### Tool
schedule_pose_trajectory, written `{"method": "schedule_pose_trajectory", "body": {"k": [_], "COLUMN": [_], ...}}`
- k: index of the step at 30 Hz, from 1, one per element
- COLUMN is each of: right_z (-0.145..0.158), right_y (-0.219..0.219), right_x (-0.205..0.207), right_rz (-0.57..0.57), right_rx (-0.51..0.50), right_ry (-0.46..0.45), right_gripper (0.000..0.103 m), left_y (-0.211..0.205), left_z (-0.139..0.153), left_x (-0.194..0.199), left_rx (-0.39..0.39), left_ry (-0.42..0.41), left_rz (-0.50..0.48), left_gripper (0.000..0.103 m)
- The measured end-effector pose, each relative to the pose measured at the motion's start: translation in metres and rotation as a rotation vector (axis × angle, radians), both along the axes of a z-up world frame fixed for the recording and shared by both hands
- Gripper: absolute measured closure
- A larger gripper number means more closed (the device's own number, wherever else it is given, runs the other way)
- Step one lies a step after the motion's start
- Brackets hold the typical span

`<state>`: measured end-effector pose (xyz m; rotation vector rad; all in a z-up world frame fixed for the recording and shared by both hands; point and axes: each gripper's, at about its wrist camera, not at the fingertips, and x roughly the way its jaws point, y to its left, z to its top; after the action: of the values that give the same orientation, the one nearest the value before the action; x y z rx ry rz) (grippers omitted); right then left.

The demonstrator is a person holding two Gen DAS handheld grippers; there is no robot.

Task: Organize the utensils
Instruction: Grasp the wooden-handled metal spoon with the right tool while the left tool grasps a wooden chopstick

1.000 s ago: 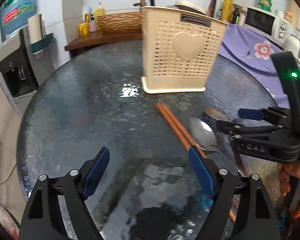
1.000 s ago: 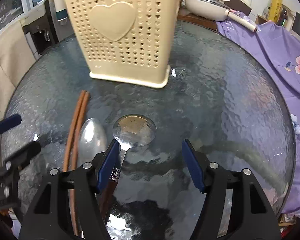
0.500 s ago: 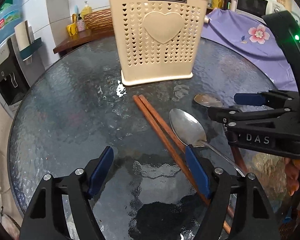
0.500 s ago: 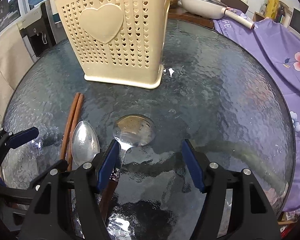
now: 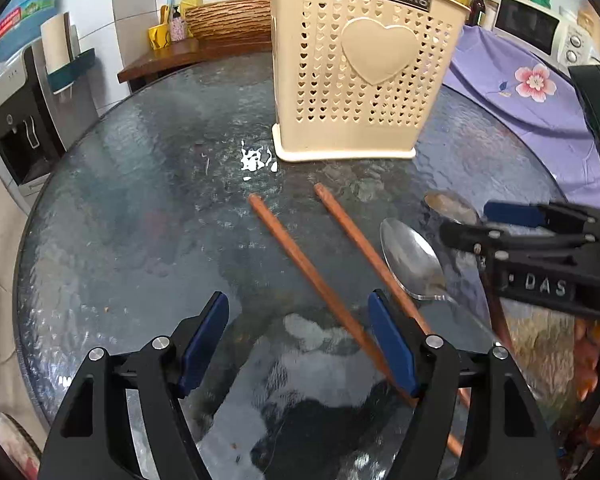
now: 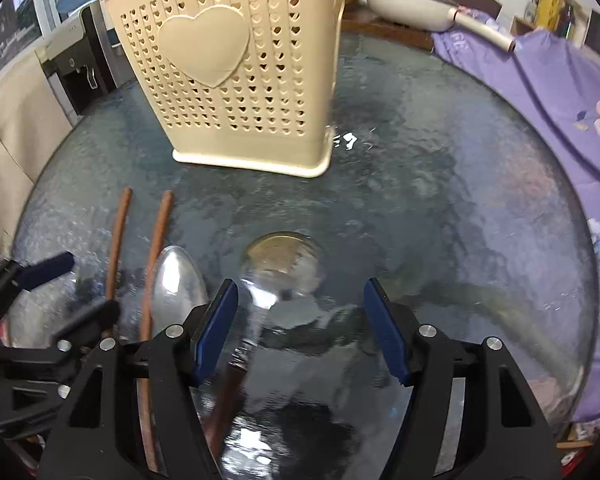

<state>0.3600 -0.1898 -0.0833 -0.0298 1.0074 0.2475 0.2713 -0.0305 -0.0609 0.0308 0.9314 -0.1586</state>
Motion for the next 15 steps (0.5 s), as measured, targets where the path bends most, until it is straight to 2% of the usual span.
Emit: {"method": "schedule_pose_trajectory", "body": {"k": [2, 4, 11, 15], "right_z": [0.0, -0.001, 0.0, 0.001], "right_y": [0.004, 0.007, 0.006, 0.013], "right_x": [0.003, 0.006, 0.018, 0.021], "right_rz": [0.004, -0.001, -0.051, -0.047], "right_rx": [-0.005, -0.019, -0.011, -0.06], "right_ry": [0.007, 0.008, 0.034, 0.026], "right_gripper": [0.038, 0.038, 0.038, 0.055], "left_y": [0.0, -0.001, -0.001, -0.005], "left_z": [0.0, 0.001, 0.002, 0.003], "left_x": [0.006, 0.012, 0.025, 0.03], "left_rx": [0.004, 0.011, 0.019, 0.03], "left_ry": [0.002, 0.003, 0.003, 0.001], "left_rz": [0.003, 0.003, 0.013, 0.008], "left_gripper": [0.037, 0.046, 0.055, 0.059]}}
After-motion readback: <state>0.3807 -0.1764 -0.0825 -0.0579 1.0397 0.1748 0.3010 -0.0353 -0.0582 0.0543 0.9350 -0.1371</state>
